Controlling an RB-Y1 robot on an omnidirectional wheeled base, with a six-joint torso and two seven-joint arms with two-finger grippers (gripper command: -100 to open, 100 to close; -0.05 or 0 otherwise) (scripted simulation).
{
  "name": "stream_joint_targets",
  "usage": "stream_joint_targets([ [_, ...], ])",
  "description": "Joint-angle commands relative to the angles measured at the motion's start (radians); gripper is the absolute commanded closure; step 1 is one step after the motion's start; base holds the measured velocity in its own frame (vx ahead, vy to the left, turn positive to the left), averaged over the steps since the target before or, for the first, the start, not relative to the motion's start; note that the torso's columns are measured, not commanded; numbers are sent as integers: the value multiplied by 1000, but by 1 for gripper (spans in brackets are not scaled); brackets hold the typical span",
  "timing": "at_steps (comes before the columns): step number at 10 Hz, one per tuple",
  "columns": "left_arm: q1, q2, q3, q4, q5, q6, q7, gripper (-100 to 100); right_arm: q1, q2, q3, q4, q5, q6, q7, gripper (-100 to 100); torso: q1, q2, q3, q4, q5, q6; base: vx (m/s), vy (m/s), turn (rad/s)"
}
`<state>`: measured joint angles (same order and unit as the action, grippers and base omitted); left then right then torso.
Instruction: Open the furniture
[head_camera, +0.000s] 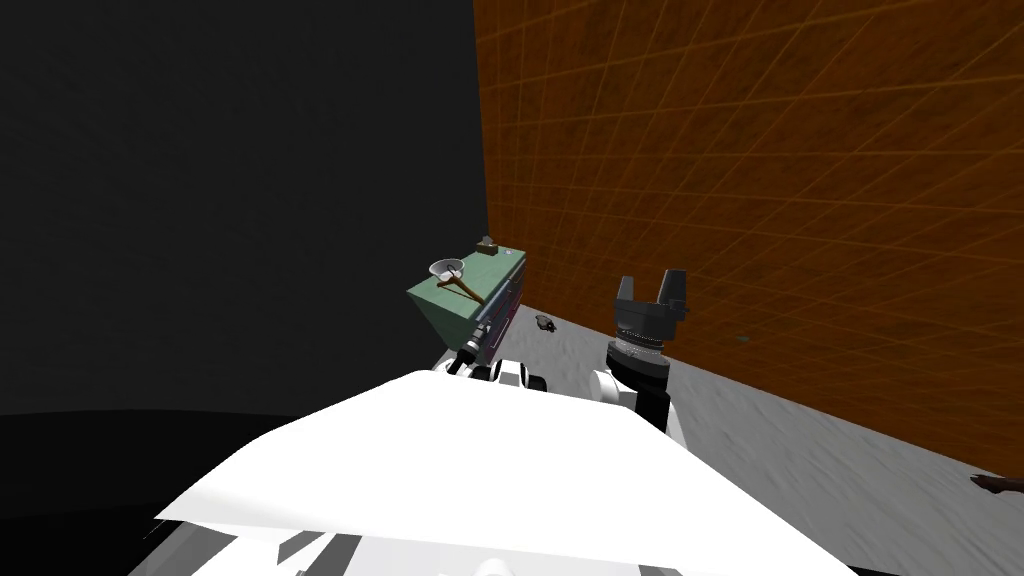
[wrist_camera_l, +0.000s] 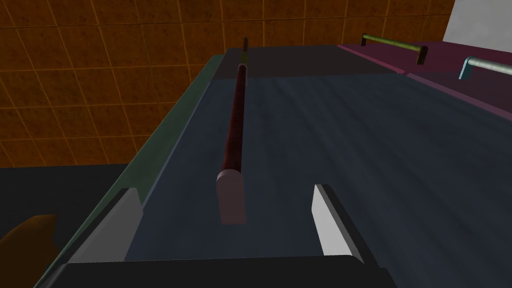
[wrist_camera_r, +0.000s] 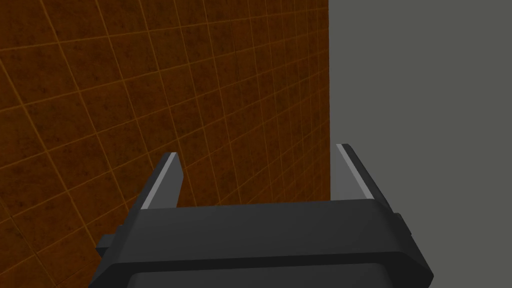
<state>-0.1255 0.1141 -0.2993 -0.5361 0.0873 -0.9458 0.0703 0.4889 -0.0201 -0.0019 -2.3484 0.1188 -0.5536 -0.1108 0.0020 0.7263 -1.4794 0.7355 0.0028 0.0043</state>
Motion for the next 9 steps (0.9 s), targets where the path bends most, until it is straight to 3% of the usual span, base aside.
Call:
stream_joint_targets([
  [1, -18, 33, 21, 9, 12, 2, 28, -100, 0, 0, 0, 0, 0, 0, 0, 0, 0, -4, -1, 1, 0, 2, -36, -68, -71],
  [3, -18, 33, 21, 9, 12, 2, 28, -100, 0, 0, 0, 0, 0, 0, 0, 0, 1, -2, -2, 2, 0, 1, 1, -12, 11],
  [4, -48, 67, 44, 54, 27, -17, 60, -100, 0, 0, 0, 0, 0, 0, 0, 0, 1, -1, -1, 2, 0, 1, -29, -67, -263],
  [8, -43, 71, 46, 81, 29, -25, 66, -100, 0, 0, 0, 0, 0, 0, 0, 0, 1, -5, -2, 4, -1, 5, -22, -40, -32],
  [9, -48, 67, 44, 54, 27, -17, 60, 100, 0, 0, 0, 0, 0, 0, 0, 0, 2, -2, -2, 2, 0, 2, 6, 14, 52],
])
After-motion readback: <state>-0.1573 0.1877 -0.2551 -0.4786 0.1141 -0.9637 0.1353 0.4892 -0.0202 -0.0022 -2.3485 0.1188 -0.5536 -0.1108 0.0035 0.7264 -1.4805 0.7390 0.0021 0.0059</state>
